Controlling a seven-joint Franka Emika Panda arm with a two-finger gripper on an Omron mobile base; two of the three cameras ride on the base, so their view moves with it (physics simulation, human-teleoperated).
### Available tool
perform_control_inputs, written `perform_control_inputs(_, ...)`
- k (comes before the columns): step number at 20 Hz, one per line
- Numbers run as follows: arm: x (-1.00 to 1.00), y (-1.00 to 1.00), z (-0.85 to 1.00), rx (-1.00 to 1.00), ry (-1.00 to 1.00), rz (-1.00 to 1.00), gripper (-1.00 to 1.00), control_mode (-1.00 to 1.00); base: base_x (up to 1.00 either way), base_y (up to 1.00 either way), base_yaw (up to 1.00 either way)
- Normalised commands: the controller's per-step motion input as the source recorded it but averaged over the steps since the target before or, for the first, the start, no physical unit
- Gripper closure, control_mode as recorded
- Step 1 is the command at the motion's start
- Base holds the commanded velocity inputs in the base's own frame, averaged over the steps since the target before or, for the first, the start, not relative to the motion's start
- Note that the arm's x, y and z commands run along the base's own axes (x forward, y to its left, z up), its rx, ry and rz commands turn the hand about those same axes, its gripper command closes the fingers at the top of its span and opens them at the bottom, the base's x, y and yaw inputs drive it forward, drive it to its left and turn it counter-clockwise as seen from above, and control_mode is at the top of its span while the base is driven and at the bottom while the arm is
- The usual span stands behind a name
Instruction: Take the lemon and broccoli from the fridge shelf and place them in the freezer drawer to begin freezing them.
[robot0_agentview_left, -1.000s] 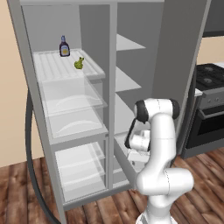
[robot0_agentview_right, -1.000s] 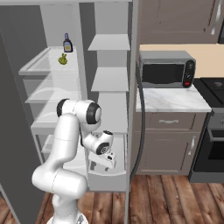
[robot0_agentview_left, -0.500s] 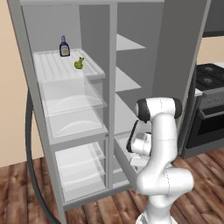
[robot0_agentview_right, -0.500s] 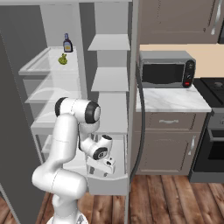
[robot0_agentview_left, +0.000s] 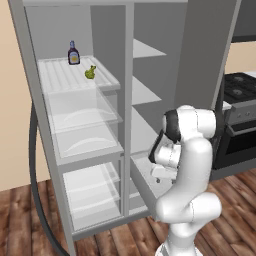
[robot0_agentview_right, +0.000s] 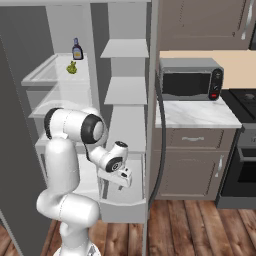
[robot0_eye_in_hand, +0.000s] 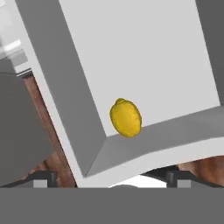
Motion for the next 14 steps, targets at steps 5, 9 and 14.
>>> perform_control_inputs(5, 0.0, 0.0, 1.0, 0.0, -0.04, 0.0, -1.0, -1.0, 0.0, 0.0, 0.0)
perform_control_inputs(9, 0.0, 0.0, 1.0, 0.0, 0.0, 0.0, -1.0, -1.0, 0.0, 0.0, 0.0)
perform_control_inputs(14, 0.0, 0.0, 1.0, 0.0, 0.0, 0.0, -1.0, -1.0, 0.0, 0.0, 0.0)
